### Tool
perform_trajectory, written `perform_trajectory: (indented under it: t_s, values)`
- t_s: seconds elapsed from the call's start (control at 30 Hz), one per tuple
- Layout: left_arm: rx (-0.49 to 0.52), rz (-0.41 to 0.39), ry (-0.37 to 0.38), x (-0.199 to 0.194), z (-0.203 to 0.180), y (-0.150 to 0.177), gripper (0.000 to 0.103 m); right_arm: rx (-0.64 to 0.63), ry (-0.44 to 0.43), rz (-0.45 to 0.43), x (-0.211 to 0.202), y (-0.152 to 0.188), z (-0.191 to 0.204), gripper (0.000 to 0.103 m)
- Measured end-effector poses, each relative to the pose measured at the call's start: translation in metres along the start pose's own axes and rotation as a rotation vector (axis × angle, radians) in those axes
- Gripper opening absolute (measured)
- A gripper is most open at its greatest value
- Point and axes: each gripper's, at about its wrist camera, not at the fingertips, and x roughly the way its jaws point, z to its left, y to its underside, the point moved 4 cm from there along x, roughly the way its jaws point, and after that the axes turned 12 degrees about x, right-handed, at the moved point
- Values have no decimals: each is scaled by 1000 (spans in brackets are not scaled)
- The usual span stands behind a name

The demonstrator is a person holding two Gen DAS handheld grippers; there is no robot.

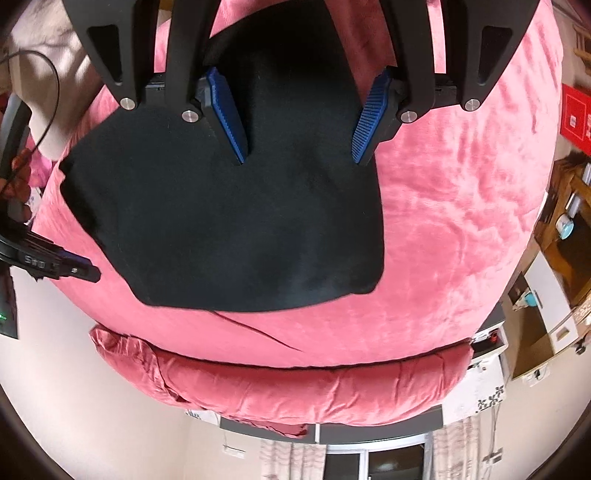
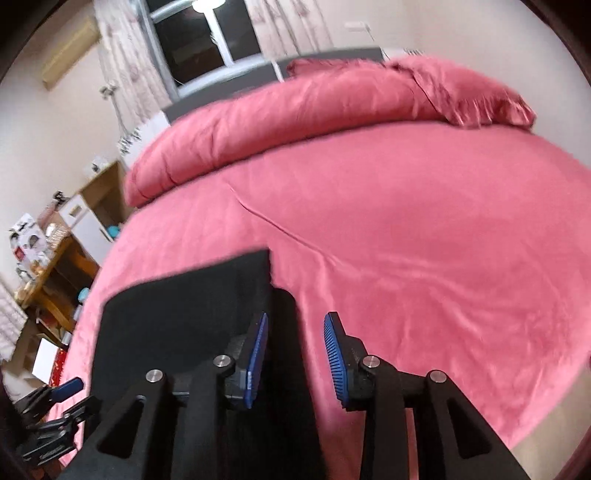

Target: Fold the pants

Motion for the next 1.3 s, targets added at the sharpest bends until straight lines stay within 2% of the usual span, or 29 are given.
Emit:
perform_trajectory:
  t_s: [0.17, 0.3, 0.43, 0.6, 0.73, 0.93, 1.1, 1.2, 1.3]
  values:
    - [-5, -7, -6, 4, 9, -10, 60, -118, -77, 25, 1, 5, 41, 33]
    - [23, -9, -12, 11, 11, -21, 60, -319, -48, 50, 17, 18, 76, 33]
    - [33, 2, -4, 20, 9, -38, 60, -405, -46, 111, 37, 29, 89, 33]
    - [83, 15, -15, 38, 3, -57, 60, -390, -13, 137, 58, 24, 82, 33]
    - [109, 42, -45, 65, 7, -66, 60, -368, 20, 103, 61, 20, 71, 33]
    - [87, 51, -24, 92, 17, -69, 64, -404, 49, 107, 81, 25, 66, 32]
    - [96, 88, -7, 112, 21, -73, 68, -313, -5, 135, 103, 12, 55, 32]
    - [100, 75, -3, 111, 22, -72, 69, -272, -46, 131, 105, 11, 49, 32]
    - [115, 40, -18, 105, 19, -66, 69, -295, -45, 107, 100, 16, 52, 32]
